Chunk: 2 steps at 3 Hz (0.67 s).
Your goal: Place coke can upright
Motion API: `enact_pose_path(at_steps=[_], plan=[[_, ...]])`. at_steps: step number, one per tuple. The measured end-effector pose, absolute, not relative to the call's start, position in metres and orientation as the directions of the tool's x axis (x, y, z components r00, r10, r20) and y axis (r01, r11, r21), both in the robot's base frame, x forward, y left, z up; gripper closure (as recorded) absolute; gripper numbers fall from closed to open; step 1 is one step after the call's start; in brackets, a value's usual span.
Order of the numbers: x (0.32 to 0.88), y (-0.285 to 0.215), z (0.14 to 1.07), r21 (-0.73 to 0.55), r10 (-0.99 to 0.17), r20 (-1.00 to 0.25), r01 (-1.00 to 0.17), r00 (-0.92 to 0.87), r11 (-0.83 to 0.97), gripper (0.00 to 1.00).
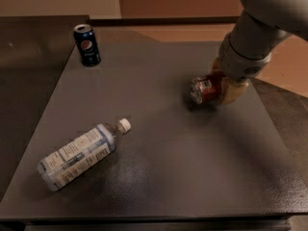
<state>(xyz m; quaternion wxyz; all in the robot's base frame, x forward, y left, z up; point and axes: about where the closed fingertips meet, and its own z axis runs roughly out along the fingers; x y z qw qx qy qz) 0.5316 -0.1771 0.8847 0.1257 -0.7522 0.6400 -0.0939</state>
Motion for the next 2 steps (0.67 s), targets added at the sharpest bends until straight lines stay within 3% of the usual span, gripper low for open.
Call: enact_pose_path(at_steps=[2], plan=[[0.5533, -0.1622, 0.8903, -0.402, -0.887, 0.155, -0.792, 0.436, -0.459, 1.00]])
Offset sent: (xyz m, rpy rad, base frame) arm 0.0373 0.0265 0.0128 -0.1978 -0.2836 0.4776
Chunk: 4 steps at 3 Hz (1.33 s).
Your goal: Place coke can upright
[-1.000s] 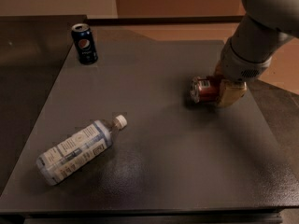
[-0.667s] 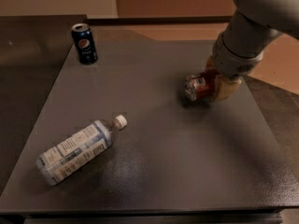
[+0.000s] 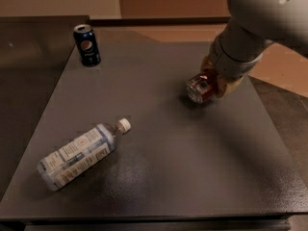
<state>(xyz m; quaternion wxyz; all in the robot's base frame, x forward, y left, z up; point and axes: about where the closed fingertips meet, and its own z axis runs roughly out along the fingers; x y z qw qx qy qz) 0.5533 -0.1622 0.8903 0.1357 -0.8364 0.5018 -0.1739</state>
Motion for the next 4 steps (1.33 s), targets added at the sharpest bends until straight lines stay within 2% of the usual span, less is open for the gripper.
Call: enact_pose_path(at_steps=[2, 4], plan=[[0.573, -0.141, 0.904, -0.487, -0.758, 0.313, -0.589, 0.572, -0.645, 1.00], [0.586, -0.119, 0.913, -0.483, -0.602, 0.480, -0.381, 0.638, -0.788, 1.00]])
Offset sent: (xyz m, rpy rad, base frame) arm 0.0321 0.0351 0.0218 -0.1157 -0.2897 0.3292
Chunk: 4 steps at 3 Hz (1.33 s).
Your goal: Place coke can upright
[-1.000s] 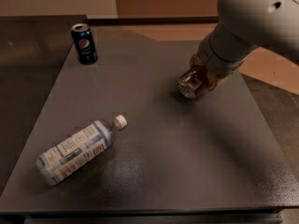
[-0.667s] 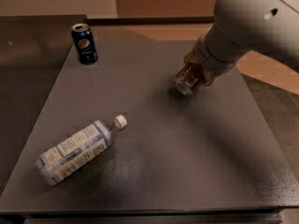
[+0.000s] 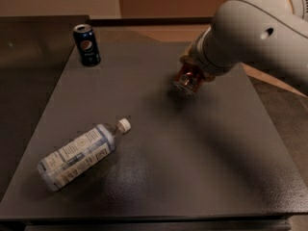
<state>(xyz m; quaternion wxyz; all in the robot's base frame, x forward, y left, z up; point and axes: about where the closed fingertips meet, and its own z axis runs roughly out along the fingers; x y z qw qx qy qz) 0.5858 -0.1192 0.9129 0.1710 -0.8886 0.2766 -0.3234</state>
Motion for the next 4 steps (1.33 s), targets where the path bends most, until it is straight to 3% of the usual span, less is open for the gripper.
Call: enact_pose_path(at_steps=[2, 4], plan=[[0.599, -0.110, 0.906, -0.405, -0.414, 0.637, -0.175, 0.651, -0.898, 1.00], [0.606, -0.106, 0.899, -0.366, -0.301, 0.756, -0.005, 0.582, -0.931, 1.00]])
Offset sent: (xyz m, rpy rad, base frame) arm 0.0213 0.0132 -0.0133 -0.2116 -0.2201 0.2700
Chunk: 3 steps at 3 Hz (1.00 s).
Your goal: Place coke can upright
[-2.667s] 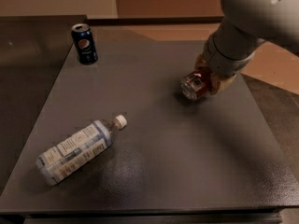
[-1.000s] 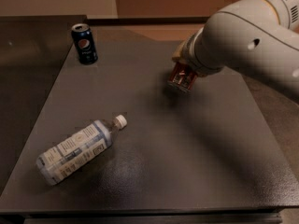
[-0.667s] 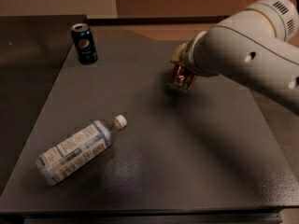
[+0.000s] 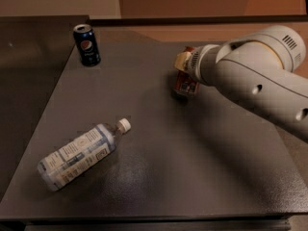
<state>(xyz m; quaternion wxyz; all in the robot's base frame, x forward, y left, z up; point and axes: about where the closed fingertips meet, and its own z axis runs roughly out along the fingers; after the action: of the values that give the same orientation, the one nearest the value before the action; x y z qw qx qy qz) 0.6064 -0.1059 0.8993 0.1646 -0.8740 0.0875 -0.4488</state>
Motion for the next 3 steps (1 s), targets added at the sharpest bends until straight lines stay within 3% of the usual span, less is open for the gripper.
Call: enact_pose_path(at_steps=[3], plan=[[0.615, -0.075, 0.917, -0.340, -0.212, 0.864, 0.219, 0.457, -0.915, 1.00]])
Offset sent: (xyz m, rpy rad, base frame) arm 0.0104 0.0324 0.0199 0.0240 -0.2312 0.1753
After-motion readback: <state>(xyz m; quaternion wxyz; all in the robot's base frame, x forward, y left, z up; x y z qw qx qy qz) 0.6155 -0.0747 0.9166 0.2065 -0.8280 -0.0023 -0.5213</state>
